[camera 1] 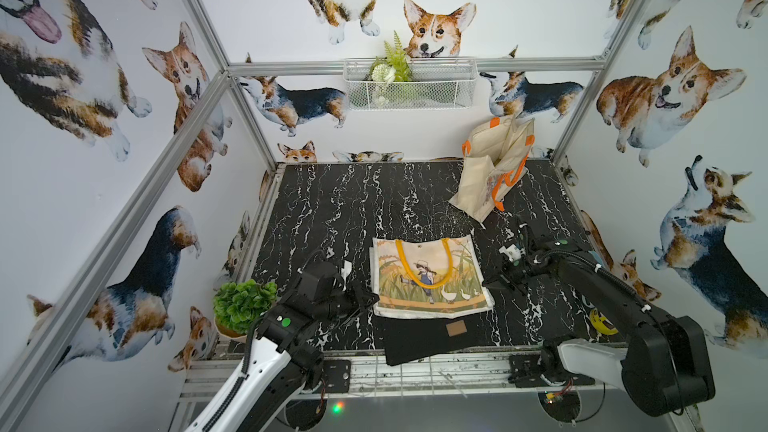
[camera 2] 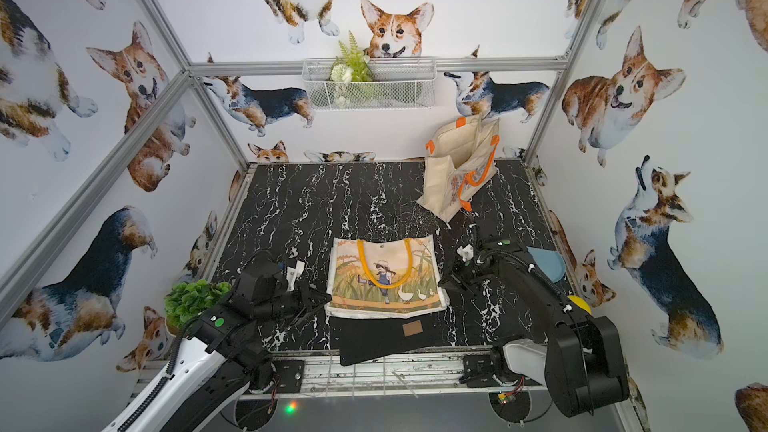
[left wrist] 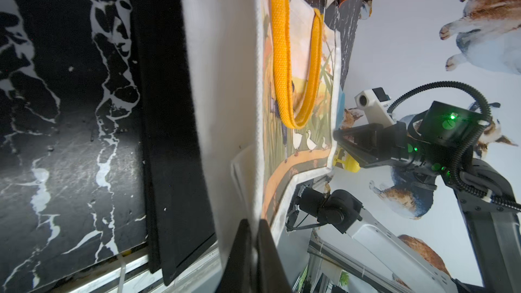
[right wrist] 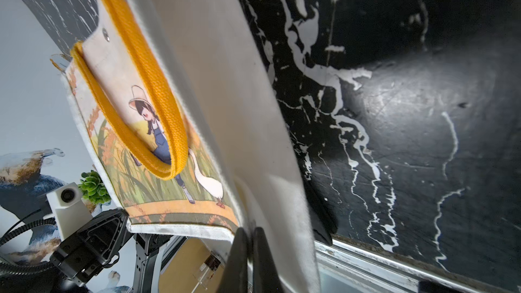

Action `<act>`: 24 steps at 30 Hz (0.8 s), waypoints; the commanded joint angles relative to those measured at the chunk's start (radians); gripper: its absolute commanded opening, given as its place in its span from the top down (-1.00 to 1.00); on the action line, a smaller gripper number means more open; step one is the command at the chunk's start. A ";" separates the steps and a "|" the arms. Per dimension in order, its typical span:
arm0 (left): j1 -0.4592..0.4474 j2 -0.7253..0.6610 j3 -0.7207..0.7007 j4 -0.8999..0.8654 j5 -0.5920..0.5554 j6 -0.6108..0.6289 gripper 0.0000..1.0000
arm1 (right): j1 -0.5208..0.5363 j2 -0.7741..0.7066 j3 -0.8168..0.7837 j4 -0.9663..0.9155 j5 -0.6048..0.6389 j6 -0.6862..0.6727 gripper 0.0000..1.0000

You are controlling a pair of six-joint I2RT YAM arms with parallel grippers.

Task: Put away the canvas bag
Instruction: Adjust the canvas bag.

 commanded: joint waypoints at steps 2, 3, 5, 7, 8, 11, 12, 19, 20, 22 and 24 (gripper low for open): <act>-0.018 -0.071 -0.006 -0.063 -0.022 -0.047 1.00 | 0.034 0.000 -0.001 0.004 -0.001 -0.005 1.00; -0.021 -0.094 -0.018 -0.061 -0.024 -0.063 1.00 | 0.045 -0.002 -0.007 0.010 0.000 -0.006 1.00; -0.028 -0.139 -0.040 -0.049 -0.027 -0.092 1.00 | 0.066 0.004 -0.024 0.024 0.001 -0.005 1.00; -0.039 -0.182 -0.056 -0.040 -0.035 -0.119 1.00 | 0.076 0.018 -0.037 0.038 0.002 -0.007 1.00; -0.043 -0.200 -0.064 -0.033 -0.036 -0.131 1.00 | 0.079 0.027 -0.044 0.043 0.003 -0.008 1.00; -0.056 -0.234 -0.084 -0.022 -0.028 -0.154 1.00 | 0.079 0.054 -0.054 0.050 0.018 -0.017 1.00; -0.059 -0.235 -0.091 -0.022 -0.024 -0.157 1.00 | 0.079 0.063 -0.054 0.050 0.023 -0.018 1.00; -0.102 -0.275 -0.132 -0.081 -0.020 -0.173 0.96 | 0.079 0.125 -0.026 0.012 0.128 -0.035 1.00; -0.107 -0.285 -0.140 -0.093 -0.017 -0.177 0.84 | 0.079 0.132 -0.022 0.006 0.141 -0.038 1.00; -0.110 -0.299 -0.153 -0.115 -0.009 -0.183 0.40 | 0.079 0.151 -0.014 -0.002 0.161 -0.045 1.00; -0.110 -0.308 -0.158 -0.144 -0.026 -0.183 -0.02 | 0.079 0.179 -0.006 -0.014 0.187 -0.058 1.00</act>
